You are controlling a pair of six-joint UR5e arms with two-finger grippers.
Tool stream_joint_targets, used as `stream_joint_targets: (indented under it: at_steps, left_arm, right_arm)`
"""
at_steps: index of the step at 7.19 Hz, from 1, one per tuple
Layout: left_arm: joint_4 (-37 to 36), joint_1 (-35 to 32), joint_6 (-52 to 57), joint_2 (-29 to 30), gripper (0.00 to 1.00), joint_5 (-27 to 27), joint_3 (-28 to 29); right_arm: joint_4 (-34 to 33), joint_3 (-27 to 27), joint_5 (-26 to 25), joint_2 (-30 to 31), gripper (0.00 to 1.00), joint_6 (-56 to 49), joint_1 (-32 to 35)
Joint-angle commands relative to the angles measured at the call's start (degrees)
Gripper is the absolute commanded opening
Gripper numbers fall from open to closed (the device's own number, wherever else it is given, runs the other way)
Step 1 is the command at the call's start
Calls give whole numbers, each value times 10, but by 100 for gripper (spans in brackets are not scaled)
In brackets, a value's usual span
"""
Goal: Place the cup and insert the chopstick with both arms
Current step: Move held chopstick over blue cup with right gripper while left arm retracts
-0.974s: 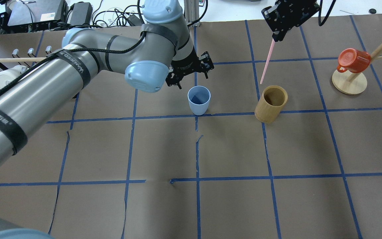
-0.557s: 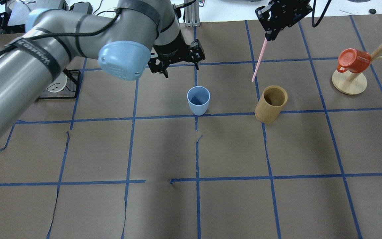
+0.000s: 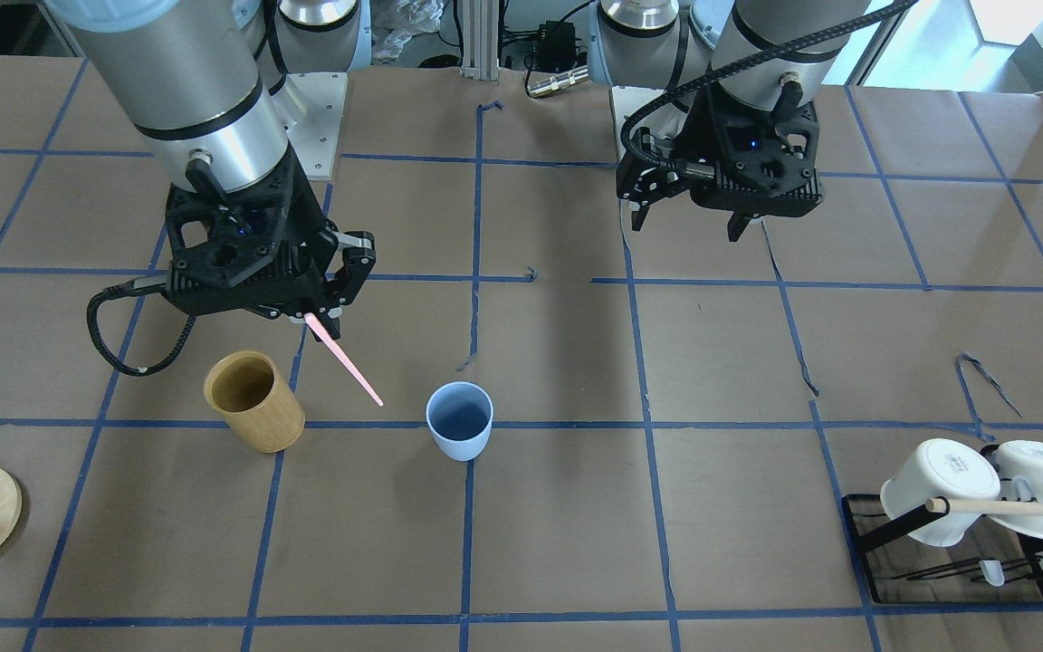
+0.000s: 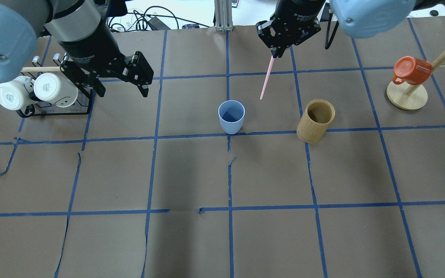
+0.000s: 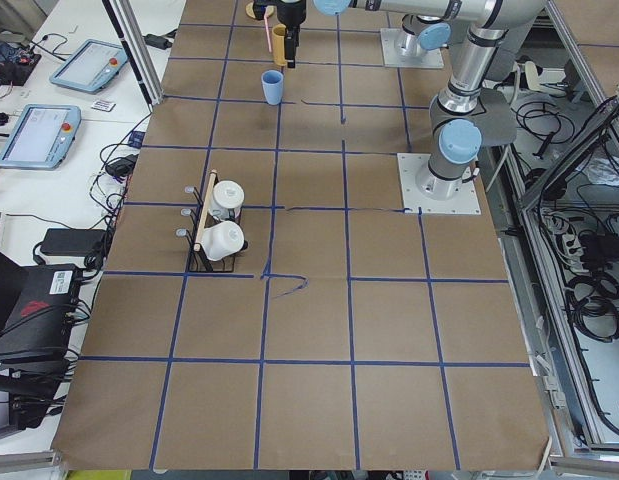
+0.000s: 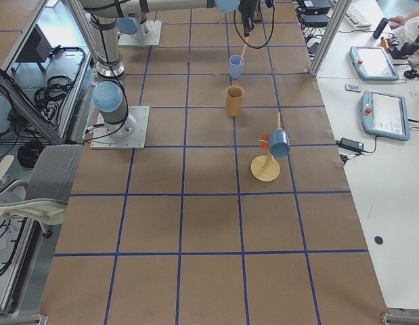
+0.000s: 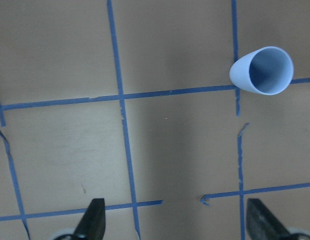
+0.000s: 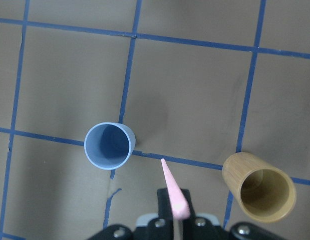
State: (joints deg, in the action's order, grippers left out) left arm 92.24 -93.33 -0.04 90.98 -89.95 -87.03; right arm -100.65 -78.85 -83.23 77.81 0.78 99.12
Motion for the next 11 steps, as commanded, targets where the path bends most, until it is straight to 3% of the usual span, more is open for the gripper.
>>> stream_joint_targets:
  at_steps: [1,4,6,9,11]
  left_arm:
    - [-65,7,-8,-14,100,-26,-28]
    - [-104,9,-84,-13,100,-20,-29]
    - [-98,10,-91,-13,100,9,-29]
    - [-96,13,-90,-16,100,5,-28]
    - [-96,13,-90,-17,100,5,-28]
  right_arm:
    - [-47,-22,-2,-2,0,65,27]
    - [-79,-21,-3,-33,0,122,67]
    - [-78,-24,-10,-40,0,124,81]
    - [-79,-29,-10,-66,0,122,81]
    - [-80,-38,-9,-75,6,121,81]
